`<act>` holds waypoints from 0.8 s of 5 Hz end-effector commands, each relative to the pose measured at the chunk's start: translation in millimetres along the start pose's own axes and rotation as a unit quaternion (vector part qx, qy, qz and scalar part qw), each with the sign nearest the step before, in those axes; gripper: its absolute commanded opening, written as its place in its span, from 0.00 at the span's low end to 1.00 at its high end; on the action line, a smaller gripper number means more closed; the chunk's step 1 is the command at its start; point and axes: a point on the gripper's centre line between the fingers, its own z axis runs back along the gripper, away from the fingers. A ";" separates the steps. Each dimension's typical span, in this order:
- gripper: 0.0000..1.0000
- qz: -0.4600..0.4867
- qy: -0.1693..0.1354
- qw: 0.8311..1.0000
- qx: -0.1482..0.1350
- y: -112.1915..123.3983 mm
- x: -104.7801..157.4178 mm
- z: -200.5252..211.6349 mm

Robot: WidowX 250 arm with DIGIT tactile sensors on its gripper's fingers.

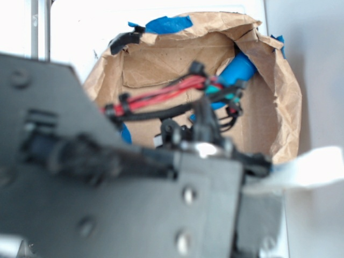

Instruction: Grab the blue bottle.

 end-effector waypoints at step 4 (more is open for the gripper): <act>1.00 0.008 0.002 1.000 0.008 27.0 7.8 -79.8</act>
